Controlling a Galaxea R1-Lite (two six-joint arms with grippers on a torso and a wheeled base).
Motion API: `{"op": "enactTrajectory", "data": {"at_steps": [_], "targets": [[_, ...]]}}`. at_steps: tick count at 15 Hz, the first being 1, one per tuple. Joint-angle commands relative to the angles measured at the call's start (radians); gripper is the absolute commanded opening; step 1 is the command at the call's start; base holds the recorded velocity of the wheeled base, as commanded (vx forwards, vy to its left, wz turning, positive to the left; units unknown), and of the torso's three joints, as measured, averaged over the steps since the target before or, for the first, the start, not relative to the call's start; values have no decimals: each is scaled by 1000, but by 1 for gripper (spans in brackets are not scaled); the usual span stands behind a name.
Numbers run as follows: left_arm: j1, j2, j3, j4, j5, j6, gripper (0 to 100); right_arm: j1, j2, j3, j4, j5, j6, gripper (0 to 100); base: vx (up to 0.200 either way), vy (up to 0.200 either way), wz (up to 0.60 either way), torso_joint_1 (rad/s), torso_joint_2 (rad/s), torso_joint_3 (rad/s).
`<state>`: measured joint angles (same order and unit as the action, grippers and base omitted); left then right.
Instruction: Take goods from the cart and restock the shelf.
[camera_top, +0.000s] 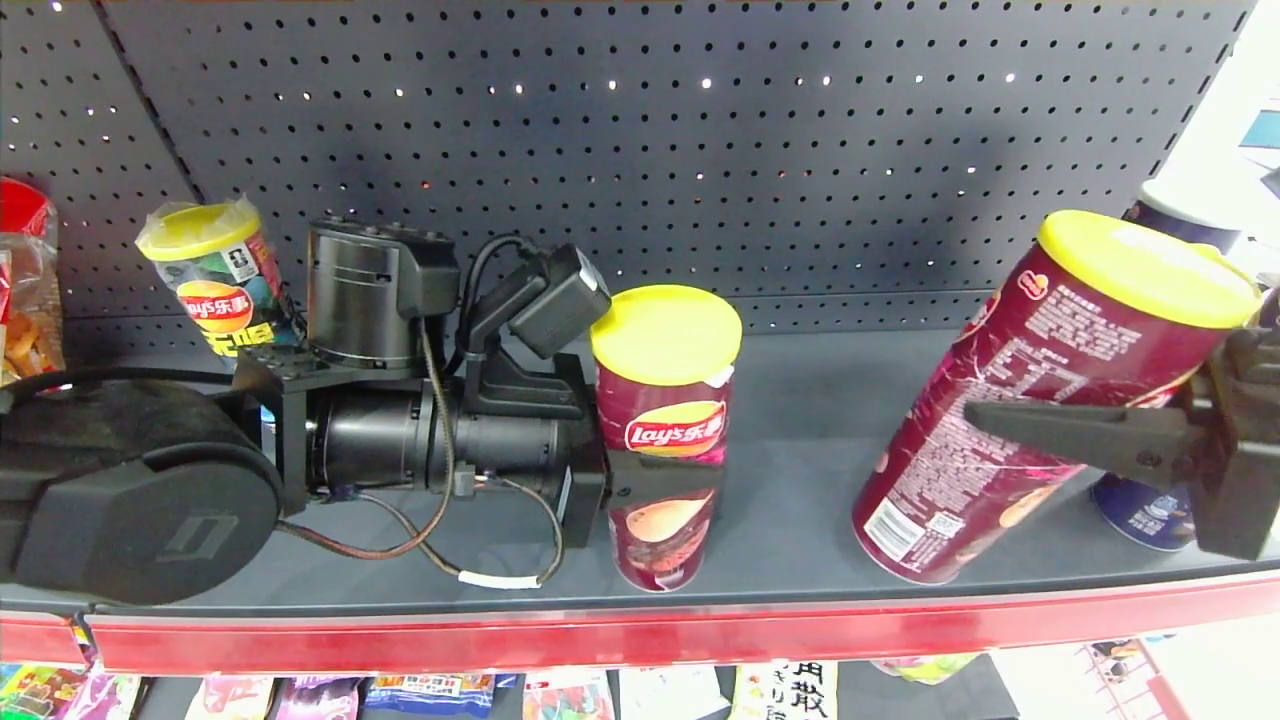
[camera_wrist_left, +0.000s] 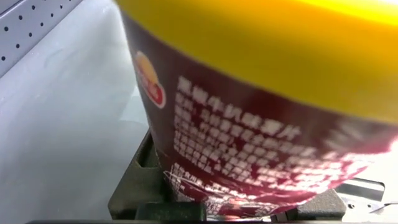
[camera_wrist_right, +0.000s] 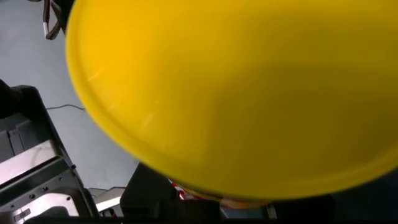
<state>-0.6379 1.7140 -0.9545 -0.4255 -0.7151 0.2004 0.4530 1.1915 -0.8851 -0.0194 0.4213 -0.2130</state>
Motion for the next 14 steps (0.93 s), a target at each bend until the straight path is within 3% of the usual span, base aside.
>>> {"op": "enactTrajectory", "data": {"at_steps": [1,5,8,14], "targets": [[0,1,6,2,-1,1,100,21,76,-55,-1,1,0,0,0,0,0,0,0,0],[1,-1,10,2,-1,-3,100,36,148,-133,1,2,0,0,0,0,0,0,0,0],[7,-28,42,2,0,-27,100,72,231,-215,4,-1,0,0,0,0,0,0,0,0],[75,-82,95,-1,-3,-26,100,93,392,-360,6,1,0,0,0,0,0,0,0,0]]}}
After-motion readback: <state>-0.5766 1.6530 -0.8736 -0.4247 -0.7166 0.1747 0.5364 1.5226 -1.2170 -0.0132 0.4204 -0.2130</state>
